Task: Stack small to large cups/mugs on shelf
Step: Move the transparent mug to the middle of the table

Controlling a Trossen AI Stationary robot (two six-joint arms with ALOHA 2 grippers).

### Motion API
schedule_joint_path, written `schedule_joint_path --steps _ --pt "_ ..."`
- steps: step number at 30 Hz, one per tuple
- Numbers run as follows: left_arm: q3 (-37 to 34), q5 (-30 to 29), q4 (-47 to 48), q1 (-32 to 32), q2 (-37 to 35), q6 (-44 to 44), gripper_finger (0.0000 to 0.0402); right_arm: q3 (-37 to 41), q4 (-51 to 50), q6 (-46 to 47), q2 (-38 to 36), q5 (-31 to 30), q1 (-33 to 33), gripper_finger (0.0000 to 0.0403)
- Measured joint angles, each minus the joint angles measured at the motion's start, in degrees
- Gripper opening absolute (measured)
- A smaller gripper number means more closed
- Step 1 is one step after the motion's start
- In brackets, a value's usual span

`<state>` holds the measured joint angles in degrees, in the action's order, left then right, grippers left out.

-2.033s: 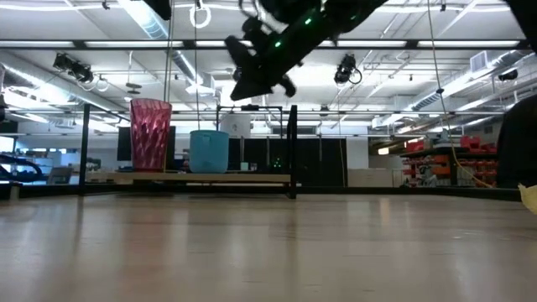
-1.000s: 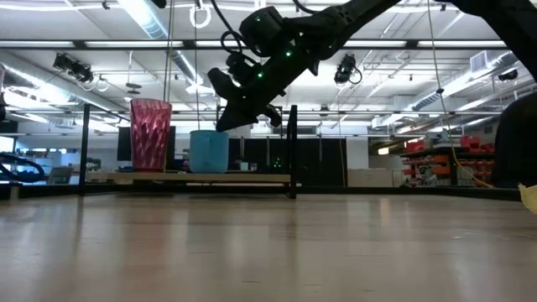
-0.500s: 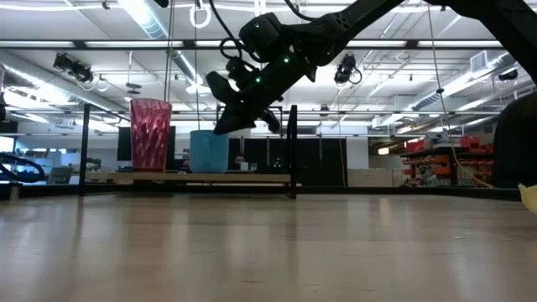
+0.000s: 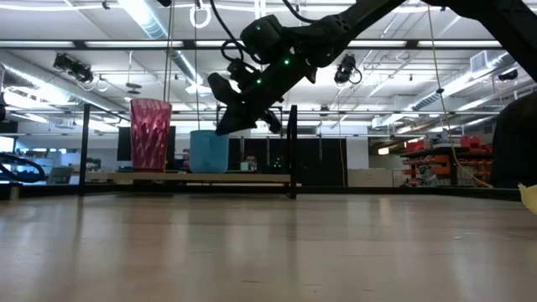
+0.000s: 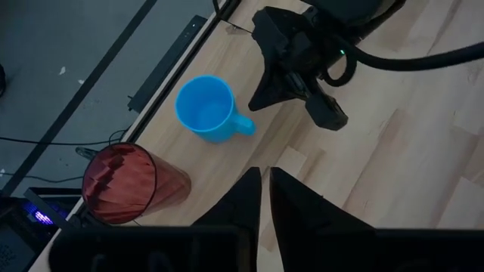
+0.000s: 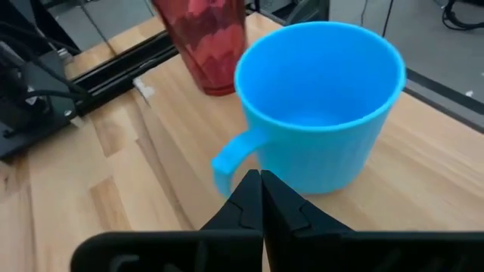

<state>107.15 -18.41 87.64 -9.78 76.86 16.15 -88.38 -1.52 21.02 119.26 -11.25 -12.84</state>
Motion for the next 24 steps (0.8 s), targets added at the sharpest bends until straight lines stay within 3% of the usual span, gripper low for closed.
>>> schedule_joint_path --steps 16,24 --pt "0.0 0.0 0.0 0.0 0.0 0.7 0.0030 0.0 1.0 -0.1 0.0 5.1 0.1 0.0000" --pt "-1.3 0.0 -0.5 2.2 -0.1 4.3 0.0030 0.1 -6.9 -0.5 -4.6 4.3 0.6 0.0000"
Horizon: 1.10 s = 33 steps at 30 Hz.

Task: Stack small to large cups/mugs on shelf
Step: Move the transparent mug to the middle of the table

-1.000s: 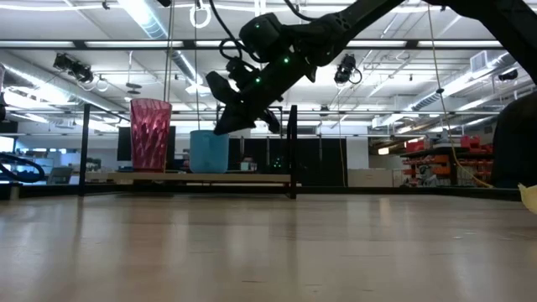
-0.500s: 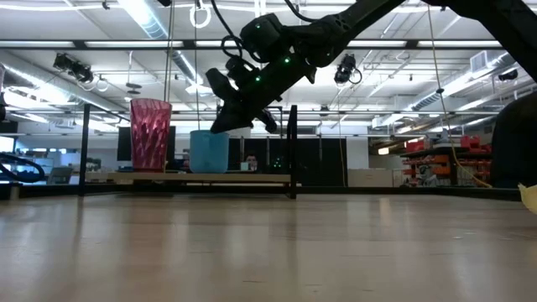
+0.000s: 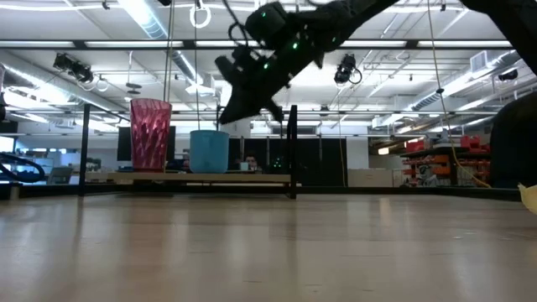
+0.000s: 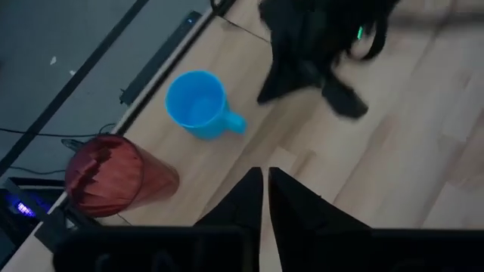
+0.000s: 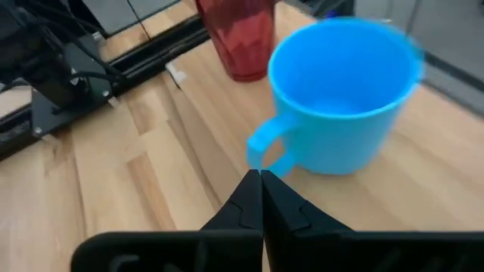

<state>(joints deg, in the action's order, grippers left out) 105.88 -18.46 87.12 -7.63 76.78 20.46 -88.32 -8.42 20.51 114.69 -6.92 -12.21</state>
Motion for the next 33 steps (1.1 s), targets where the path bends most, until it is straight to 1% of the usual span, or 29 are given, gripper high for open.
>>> schedule_joint_path --steps 2,4,7,9,11,13,16,20,23,26,30,33 --pt "-2.7 0.0 -0.6 0.9 -0.1 0.2 0.0027 0.0 -3.7 -1.0 -2.3 -2.2 1.0 0.0000" --pt "-7.0 0.0 -2.5 1.4 -0.3 1.0 0.0023 0.0 -7.2 -1.9 -4.8 -4.0 2.2 0.0000" --pt "-15.4 0.0 -11.5 1.8 -0.4 -0.3 0.0020 0.0 -12.1 -2.3 -9.2 -4.4 3.6 0.0000" --pt "-20.4 0.4 -17.8 1.9 -0.1 -0.3 0.0018 -0.1 -17.5 -2.3 -12.1 -4.6 4.6 0.0000" --pt "-24.3 3.7 -22.1 2.1 0.0 0.5 0.0018 -0.1 -25.2 -1.8 -14.9 -4.8 5.8 0.0000" --pt "-27.6 6.5 -22.6 3.1 0.1 2.3 0.0019 -0.1 -33.5 0.1 -17.9 -5.0 7.5 0.0001" --pt "-30.6 7.2 -21.8 6.6 0.0 8.5 0.0019 -0.1 -43.2 3.3 -22.4 -5.9 11.3 0.0006" --pt "-32.3 10.7 -19.1 14.8 -0.8 16.5 0.0013 -0.1 -50.9 7.9 -27.1 -8.7 17.1 0.0011" --pt "-32.5 13.2 -16.5 23.1 -0.7 24.1 0.0011 -0.1 -54.8 11.8 -29.9 -10.4 21.6 0.0012" --pt "-32.4 15.2 -16.8 31.8 -0.7 33.8 0.0013 0.0 -58.2 16.0 -31.6 -11.6 25.6 0.0011" --pt "-32.4 15.2 -19.2 41.9 -0.7 48.8 0.0021 0.0 -61.1 21.9 -32.9 -12.3 30.1 0.0013" --pt "-32.4 12.5 -22.7 47.0 0.7 57.1 0.0020 0.0 -62.2 25.9 -33.0 -12.4 32.9 0.0016"
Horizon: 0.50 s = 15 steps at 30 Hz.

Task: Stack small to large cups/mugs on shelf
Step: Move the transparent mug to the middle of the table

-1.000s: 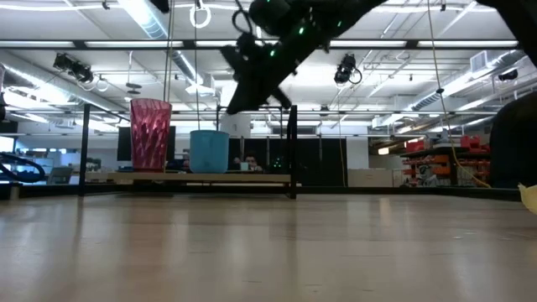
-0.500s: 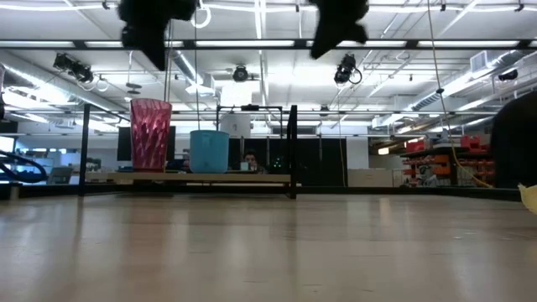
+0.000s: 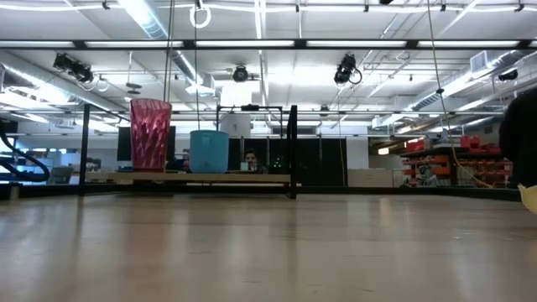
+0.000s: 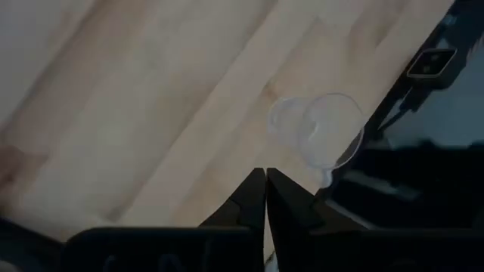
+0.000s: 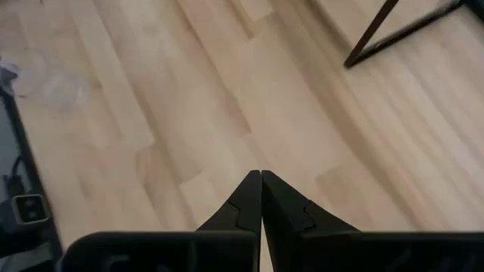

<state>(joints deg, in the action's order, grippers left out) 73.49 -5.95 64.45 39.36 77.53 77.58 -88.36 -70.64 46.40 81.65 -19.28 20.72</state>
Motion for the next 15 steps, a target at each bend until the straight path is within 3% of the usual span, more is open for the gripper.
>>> schedule_joint_path --steps 5,15 --pt "0.0 -1.9 -4.7 4.9 5.5 4.3 0.0006 0.7 -0.2 6.3 0.9 -0.1 4.7 0.0025" --pt "0.8 -1.8 -8.5 5.9 15.0 -0.5 0.0024 6.6 0.0 26.4 1.5 0.0 12.8 0.0064"
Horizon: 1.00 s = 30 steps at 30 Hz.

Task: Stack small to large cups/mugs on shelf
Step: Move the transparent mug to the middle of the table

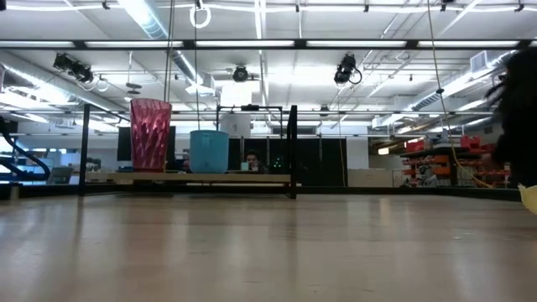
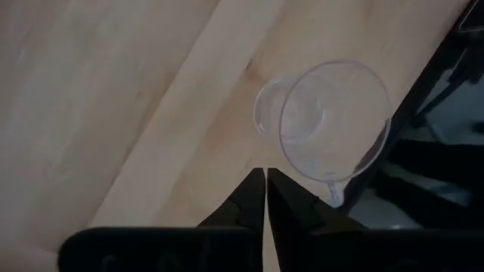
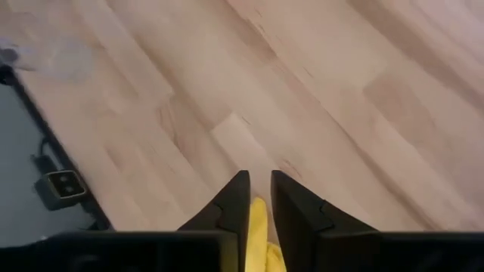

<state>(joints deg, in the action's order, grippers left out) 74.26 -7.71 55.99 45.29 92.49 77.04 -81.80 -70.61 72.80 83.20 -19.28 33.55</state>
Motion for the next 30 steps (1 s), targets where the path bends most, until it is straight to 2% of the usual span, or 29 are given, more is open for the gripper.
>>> schedule_joint_path --steps 4,9,16,30 --pt "0.0 0.0 -2.7 -0.1 1.2 -5.5 0.0018 3.7 0.6 6.7 0.0 -0.1 0.8 0.0079" --pt "0.0 0.0 -5.8 -0.2 1.3 -8.6 0.0018 7.4 4.0 10.0 0.0 0.5 1.2 0.0095" --pt "0.0 0.9 -5.6 -0.7 1.4 -8.5 0.0040 10.2 10.2 8.7 0.0 0.7 1.1 0.0103" --pt "0.0 4.1 -7.2 -4.0 6.3 -8.7 0.0083 10.4 11.2 5.6 0.0 -0.6 1.5 0.0101"
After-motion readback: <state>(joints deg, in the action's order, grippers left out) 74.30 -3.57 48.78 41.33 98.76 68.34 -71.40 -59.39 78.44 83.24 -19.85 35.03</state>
